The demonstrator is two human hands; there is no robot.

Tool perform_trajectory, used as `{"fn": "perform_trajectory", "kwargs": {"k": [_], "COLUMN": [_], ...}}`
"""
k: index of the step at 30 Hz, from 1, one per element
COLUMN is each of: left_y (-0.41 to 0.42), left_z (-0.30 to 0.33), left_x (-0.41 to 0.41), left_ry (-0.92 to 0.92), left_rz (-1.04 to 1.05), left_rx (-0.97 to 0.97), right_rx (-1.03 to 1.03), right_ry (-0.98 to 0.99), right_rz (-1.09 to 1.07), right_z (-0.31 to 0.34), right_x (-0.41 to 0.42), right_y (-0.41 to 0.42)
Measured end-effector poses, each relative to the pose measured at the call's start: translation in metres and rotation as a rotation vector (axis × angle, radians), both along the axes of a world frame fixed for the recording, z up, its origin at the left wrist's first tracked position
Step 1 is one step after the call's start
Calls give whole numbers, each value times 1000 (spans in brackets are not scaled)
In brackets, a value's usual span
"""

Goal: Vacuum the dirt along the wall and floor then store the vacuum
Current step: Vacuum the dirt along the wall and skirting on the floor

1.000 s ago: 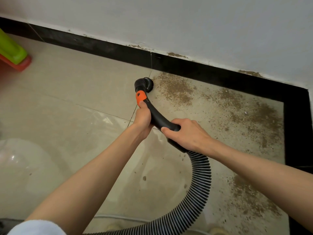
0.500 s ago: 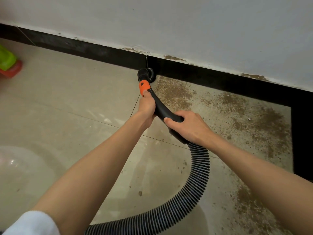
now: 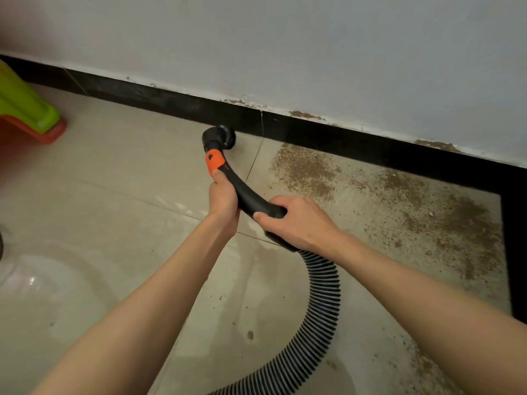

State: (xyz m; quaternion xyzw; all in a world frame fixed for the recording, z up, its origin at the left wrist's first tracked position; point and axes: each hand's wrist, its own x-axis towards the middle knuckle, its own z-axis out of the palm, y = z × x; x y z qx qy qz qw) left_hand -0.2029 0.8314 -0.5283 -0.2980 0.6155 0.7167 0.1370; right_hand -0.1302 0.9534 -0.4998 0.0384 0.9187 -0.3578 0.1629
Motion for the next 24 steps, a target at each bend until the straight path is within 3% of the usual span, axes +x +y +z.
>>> {"fn": "perform_trajectory", "kwargs": {"k": [6,16,24], "left_y": [-10,21,64], "left_z": [25,34,29], "left_x": [-38,-38,-2], "left_ry": [140,108,86], "left_rz": [25,-65,-166], "left_rx": [-4,71,6], "right_rx": [42,132,137], "right_ry": [148,135,125], "right_rz": [5,-29,-92], "right_z": [19,24,27], "right_x": [-32,-35,16], "right_y": [-14,16,56]}}
